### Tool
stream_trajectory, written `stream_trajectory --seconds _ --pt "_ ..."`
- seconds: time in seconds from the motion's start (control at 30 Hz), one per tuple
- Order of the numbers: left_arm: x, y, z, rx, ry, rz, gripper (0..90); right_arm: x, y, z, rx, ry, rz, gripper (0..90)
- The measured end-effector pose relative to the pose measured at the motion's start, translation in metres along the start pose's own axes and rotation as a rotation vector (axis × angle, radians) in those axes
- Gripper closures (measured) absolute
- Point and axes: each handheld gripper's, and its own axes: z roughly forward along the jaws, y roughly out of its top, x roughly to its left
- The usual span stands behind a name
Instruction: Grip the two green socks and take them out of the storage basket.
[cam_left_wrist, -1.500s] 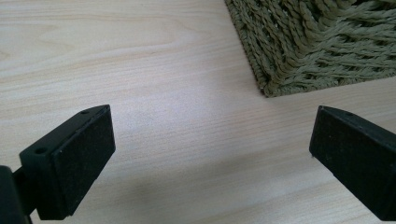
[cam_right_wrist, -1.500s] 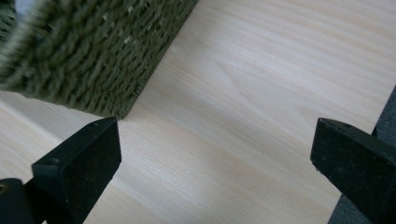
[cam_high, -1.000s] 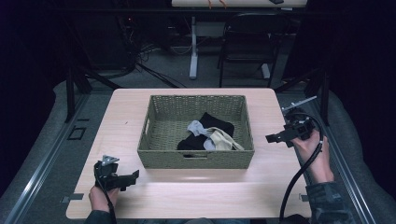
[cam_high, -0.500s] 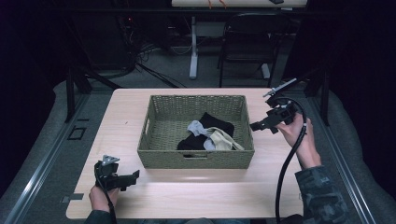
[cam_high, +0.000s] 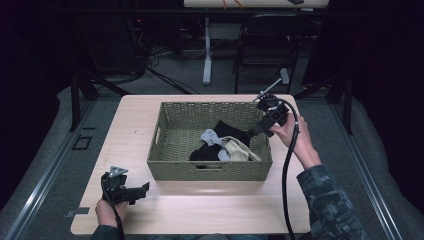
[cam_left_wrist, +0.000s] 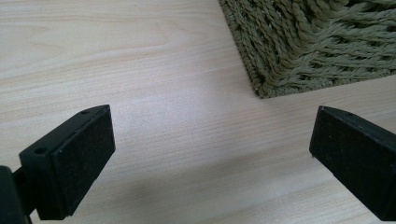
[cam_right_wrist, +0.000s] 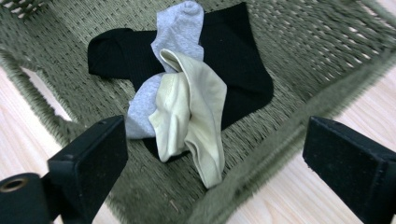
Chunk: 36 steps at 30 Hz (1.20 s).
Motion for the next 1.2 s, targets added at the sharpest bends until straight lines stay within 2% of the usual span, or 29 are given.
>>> stream_trajectory --seconds 0.03,0.23,0.43,0.6,0.9,0.97,1.0,1.07,1.1,1.2 --pt "0.000 0.000 0.000 -0.003 0.000 -0.001 0.1 0.001 0.004 0.008 0.012 0.001 -0.011 8.7" --pt "0.000 0.000 0.001 -0.002 -0.002 -0.002 0.1 0.003 0.015 0.034 0.062 -0.002 -0.023 17.5" --pt "0.000 0.000 0.001 -0.002 -0.004 -0.002 0.1 0.007 0.023 0.057 0.107 0.001 -0.037 22.4" --pt "0.000 0.000 0.001 -0.001 -0.005 -0.002 0.1 0.008 0.026 0.069 0.139 0.000 -0.040 30.6" --pt "-0.001 0.000 0.001 0.003 -0.008 0.003 0.1 0.009 0.029 0.092 0.234 -0.008 -0.052 44.8" --pt "-0.001 0.000 0.001 0.002 -0.009 0.003 0.1 0.009 0.029 0.094 0.230 -0.007 -0.049 46.5" --pt "-0.001 0.000 0.001 0.009 -0.009 0.003 0.1 0.009 0.029 0.098 0.231 -0.007 -0.045 54.1" --pt "-0.001 0.000 0.001 0.011 -0.011 0.002 0.1 0.009 0.029 0.098 0.238 -0.005 -0.040 55.2" --pt "-0.001 0.000 0.001 0.007 -0.011 0.000 0.2 0.008 0.030 0.100 0.239 -0.005 -0.047 58.5" --pt "-0.001 0.000 0.002 0.006 -0.011 0.000 0.1 0.006 0.030 0.103 0.257 0.005 -0.041 58.5"
